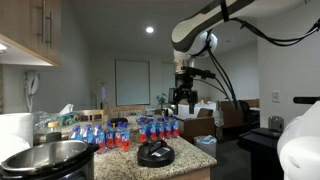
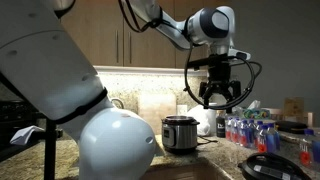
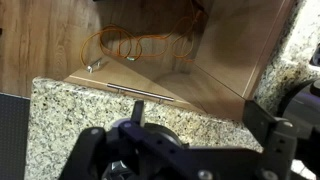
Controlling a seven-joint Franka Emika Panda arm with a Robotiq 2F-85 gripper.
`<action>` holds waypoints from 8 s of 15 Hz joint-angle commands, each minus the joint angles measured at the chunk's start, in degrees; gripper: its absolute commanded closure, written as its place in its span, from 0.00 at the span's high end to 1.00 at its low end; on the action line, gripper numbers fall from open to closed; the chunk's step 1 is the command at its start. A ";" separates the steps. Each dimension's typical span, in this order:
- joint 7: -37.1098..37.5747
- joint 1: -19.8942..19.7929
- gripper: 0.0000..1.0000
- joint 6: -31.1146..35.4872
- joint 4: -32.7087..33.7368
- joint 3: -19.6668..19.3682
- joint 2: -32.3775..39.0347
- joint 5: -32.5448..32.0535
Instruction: Put the black lid on the rice cooker on the left
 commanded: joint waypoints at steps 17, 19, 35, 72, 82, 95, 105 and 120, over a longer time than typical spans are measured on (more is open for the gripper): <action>-0.39 -0.79 1.00 -0.15 0.14 0.61 0.09 0.37; -0.39 -0.79 1.00 -0.15 0.14 0.61 0.09 0.37; 4.13 -0.26 1.00 21.21 0.29 -2.81 13.23 21.96; 9.68 -3.83 1.00 51.85 20.64 1.94 56.04 63.06; 4.66 -3.49 0.61 56.91 24.96 4.60 60.24 79.32; -34.06 -2.12 0.03 60.52 21.91 3.04 56.35 115.57; -42.19 -3.45 0.09 61.37 4.72 1.67 39.62 103.35; -34.64 -2.44 0.08 57.18 2.39 -0.74 26.64 97.47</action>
